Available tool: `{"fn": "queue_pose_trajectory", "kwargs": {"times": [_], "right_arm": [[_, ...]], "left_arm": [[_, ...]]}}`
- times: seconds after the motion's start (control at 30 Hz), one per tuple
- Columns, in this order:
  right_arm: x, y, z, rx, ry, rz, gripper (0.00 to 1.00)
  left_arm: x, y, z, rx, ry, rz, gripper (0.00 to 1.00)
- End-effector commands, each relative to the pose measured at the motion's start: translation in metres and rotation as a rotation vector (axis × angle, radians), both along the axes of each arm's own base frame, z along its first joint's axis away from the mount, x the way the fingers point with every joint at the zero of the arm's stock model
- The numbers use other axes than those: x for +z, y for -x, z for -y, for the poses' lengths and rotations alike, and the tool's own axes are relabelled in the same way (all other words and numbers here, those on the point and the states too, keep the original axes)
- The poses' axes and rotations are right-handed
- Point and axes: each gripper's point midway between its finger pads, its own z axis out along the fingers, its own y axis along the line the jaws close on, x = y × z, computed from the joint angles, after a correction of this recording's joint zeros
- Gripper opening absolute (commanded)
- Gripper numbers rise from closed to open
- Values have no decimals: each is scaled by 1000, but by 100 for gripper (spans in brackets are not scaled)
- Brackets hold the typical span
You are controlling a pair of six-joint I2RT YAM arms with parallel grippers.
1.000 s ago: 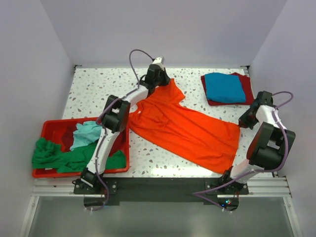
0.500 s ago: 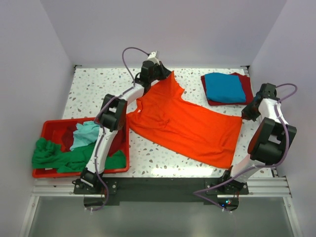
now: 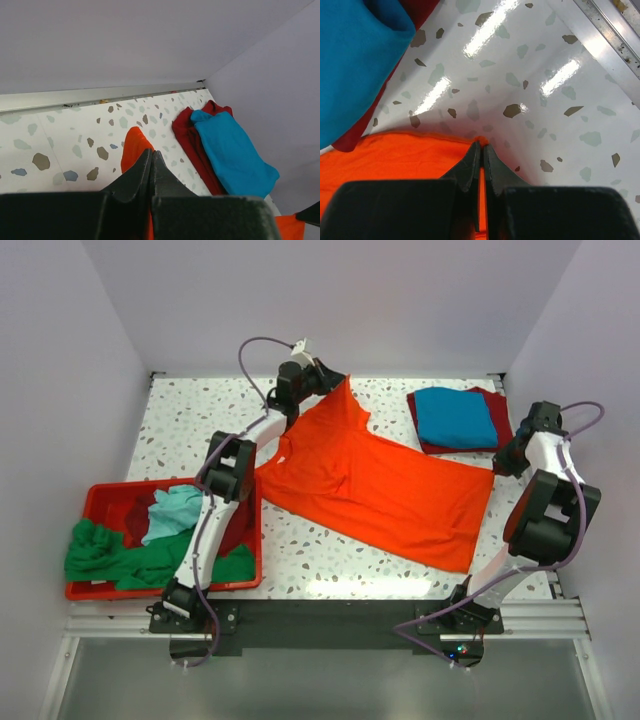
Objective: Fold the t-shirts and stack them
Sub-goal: Fold the tshirt
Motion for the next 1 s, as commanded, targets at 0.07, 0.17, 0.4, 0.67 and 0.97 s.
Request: {"fn": "queue_pose_trajectory", "kwargs": {"times": [0.07, 0.17, 0.4, 0.67, 0.97], "right_arm": [[16, -10, 7, -10, 33, 33, 0], [19, -9, 3, 3, 22, 47, 0], [8, 12, -13, 29, -17, 28, 0], [5, 37, -30, 46, -51, 21, 0], [1, 73, -40, 42, -56, -59, 0]], "left_arm": [[53, -1, 1, -43, 103, 136, 0], [63, 2, -2, -60, 107, 154, 0], [72, 42, -19, -101, -33, 187, 0], [74, 80, -66, 26, -276, 207, 0], [58, 121, -79, -23, -376, 161, 0]]}}
